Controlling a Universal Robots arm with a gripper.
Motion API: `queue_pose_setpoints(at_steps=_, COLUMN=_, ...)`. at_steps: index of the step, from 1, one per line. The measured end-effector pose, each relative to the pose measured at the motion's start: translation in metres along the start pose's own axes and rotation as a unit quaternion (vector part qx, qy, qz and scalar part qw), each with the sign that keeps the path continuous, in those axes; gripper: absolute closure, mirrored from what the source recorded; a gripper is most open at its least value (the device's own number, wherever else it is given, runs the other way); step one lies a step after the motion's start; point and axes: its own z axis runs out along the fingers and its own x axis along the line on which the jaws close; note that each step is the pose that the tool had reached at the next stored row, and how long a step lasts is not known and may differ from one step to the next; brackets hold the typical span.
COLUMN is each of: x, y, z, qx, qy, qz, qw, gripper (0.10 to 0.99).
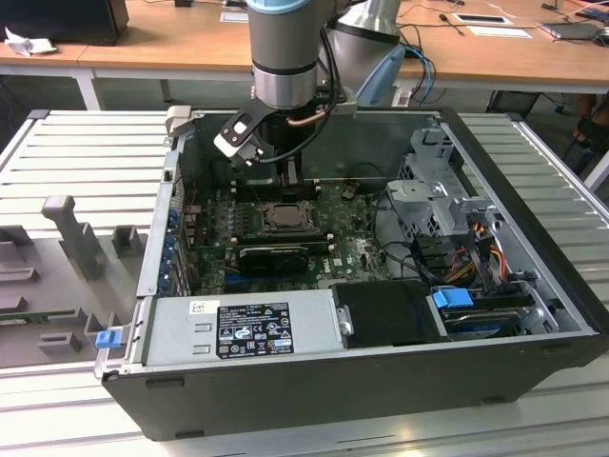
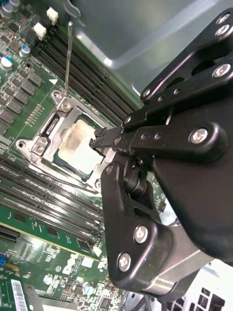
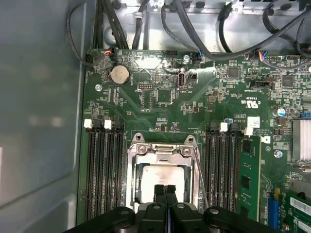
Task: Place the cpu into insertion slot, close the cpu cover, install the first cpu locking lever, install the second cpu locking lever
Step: 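Install the first cpu locking lever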
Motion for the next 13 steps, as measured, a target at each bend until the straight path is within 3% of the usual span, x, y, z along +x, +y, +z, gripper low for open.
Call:
queue_pose_setpoints(at_steps=3, x=0.0005, y=0.0012, z=-0.0160, qx=0.0052, qy=0.0002, qz=0.000, qw=1.0000, gripper=0.980)
queue_pose_setpoints(at_steps=4, x=0.0007, y=0.0015, z=-0.0214, qx=0.0121, qy=0.0004, qz=0.000, qw=0.9999, gripper=0.980)
queue_pose_setpoints(at_steps=5, x=0.0008, y=0.0017, z=-0.0233, qx=0.0222, qy=0.0009, qz=0.001, qw=0.9998, gripper=0.980)
queue_pose_setpoints(at_steps=6, x=0.0008, y=0.0016, z=-0.0240, qx=0.0248, qy=0.0011, qz=0.001, qw=0.9997, gripper=0.980)
queue_pose_setpoints(at_steps=9, x=0.0008, y=0.0008, z=-0.0233, qx=0.0260, qy=0.0023, qz=-0.030, qw=0.9992, gripper=0.980)
queue_pose_setpoints(at_steps=10, x=0.0008, y=0.0008, z=-0.0231, qx=0.0267, qy=0.0030, qz=-0.049, qw=0.9984, gripper=0.980)
queue_pose_setpoints(at_steps=11, x=0.0008, y=0.0008, z=-0.0224, qx=0.0277, qy=0.0044, qz=-0.081, qw=0.9963, gripper=0.980)
queue_pose_setpoints(at_steps=13, x=0.0007, y=0.0007, z=-0.0221, qx=0.0286, qy=0.0056, qz=-0.109, qw=0.9936, gripper=0.980)
